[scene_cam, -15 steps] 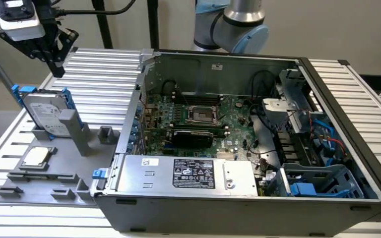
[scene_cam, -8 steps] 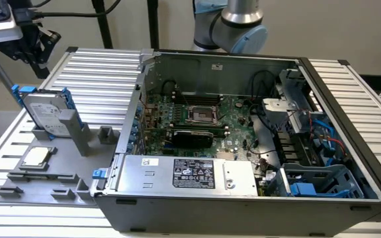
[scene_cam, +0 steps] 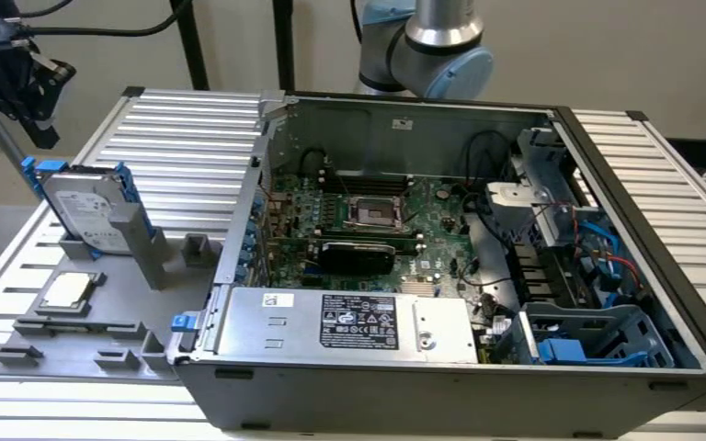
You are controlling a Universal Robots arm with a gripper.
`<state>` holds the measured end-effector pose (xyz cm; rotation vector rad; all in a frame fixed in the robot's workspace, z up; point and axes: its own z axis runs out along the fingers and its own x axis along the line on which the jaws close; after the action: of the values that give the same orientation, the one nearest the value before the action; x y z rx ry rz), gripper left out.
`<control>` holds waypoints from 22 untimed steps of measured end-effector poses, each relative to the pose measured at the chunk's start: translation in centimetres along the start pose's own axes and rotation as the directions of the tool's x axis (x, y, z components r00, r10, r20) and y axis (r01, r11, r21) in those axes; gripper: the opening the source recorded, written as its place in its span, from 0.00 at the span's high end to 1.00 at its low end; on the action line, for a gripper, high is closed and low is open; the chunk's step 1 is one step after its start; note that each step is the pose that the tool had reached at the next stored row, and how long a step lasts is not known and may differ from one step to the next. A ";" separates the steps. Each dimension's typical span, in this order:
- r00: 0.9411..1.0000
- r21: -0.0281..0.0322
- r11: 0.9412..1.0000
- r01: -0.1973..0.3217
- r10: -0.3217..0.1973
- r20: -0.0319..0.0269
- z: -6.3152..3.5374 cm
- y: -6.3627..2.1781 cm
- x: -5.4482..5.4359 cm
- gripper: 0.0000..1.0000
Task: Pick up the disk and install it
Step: 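Reach for the disk, then pick up the disk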
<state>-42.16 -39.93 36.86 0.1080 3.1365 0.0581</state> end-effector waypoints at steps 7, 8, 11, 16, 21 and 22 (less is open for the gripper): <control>1.000 0.000 1.000 0.000 0.000 -0.001 0.03 0.17 1.0 0.89; 1.000 0.000 1.000 0.000 0.000 -0.001 0.04 0.21 1.0 0.89; 1.000 0.000 1.000 0.000 0.000 -0.001 0.03 0.25 1.0 0.89; 1.000 0.000 1.000 0.000 0.000 -0.001 0.04 0.29 1.0 0.89; 1.000 0.001 1.000 0.003 -0.003 -0.002 0.02 0.34 0.8 0.89; 1.000 0.000 1.000 0.012 -0.012 -0.002 0.04 0.35 0.8 0.89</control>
<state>-42.90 -39.53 36.83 0.0892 3.1384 0.0574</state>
